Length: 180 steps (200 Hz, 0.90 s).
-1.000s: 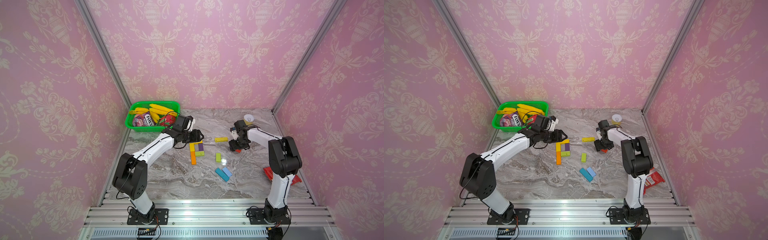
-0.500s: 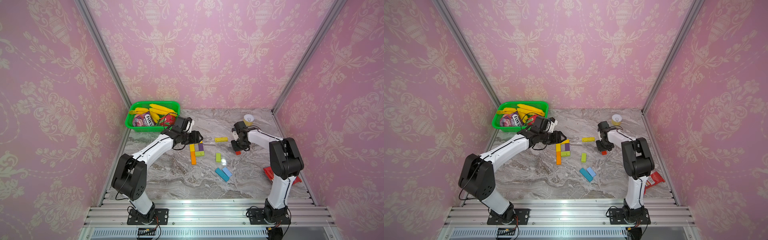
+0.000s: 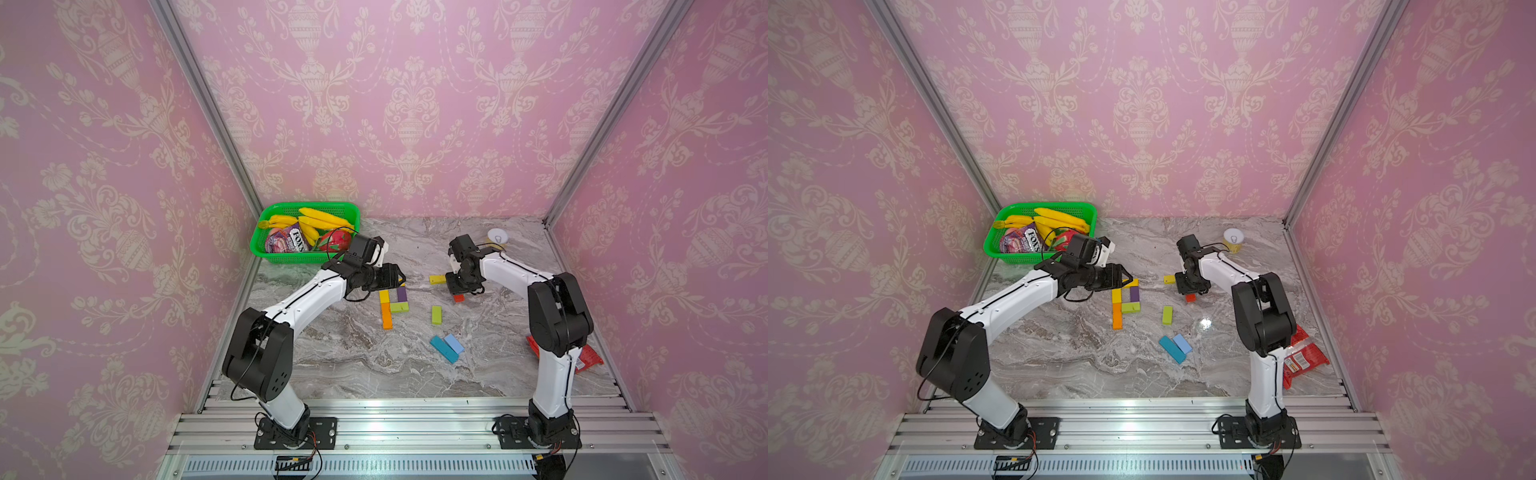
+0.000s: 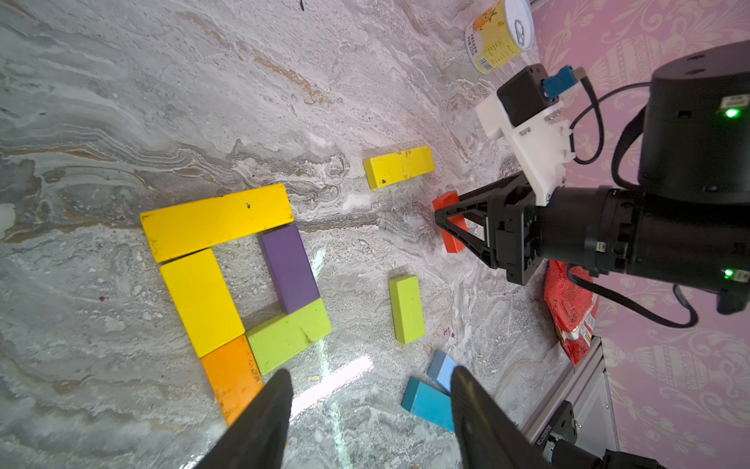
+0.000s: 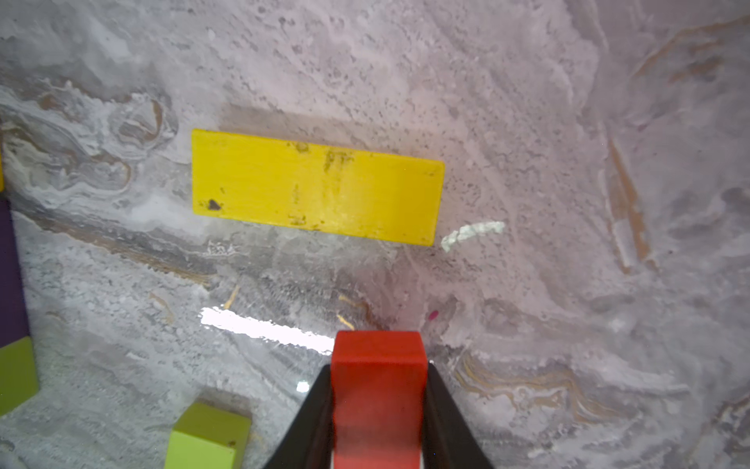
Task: Assemble the letter p with building blocks
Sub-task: Place the building block at the center of the board.
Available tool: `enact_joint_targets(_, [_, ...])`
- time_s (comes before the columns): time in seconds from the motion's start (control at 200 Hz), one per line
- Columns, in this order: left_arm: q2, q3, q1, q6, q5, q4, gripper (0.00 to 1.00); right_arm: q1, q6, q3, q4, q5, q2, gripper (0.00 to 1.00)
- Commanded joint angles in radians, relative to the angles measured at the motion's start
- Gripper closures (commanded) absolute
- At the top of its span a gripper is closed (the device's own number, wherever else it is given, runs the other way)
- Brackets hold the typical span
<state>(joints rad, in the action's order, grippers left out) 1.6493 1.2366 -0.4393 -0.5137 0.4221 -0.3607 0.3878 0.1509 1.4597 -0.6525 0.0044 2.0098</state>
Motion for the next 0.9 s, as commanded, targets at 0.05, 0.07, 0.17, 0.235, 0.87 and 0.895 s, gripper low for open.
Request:
enact_joint_targets(0.05, [-0.027,-0.016,0.014,0.001,0.012,-0.020,0.35,0.009,0.044,0.037,-0.051,0.008,0.051,0.71])
enact_joint_targets(0.07, [-0.028,-0.017,0.015,0.002,0.011,-0.020,0.35,0.008,0.045,0.037,-0.049,0.008,0.053,0.71])
enact_joint_targets(0.17, [-0.026,-0.017,0.017,0.001,0.010,-0.020,0.35,0.009,0.053,0.043,-0.042,0.012,0.065,0.69])
enact_joint_targets(0.235, [-0.025,-0.016,0.017,0.002,0.011,-0.021,0.35,0.009,0.056,0.047,-0.038,0.012,0.072,0.66])
enact_joint_targets(0.87, [-0.030,-0.049,0.017,-0.032,0.038,0.015,0.36,0.013,0.139,-0.232,0.150,-0.047,-0.305,0.32])
enact_joint_targets(0.895, [-0.032,-0.051,0.018,-0.031,0.038,0.016,0.36,0.013,0.149,-0.252,0.149,-0.052,-0.315,0.35])
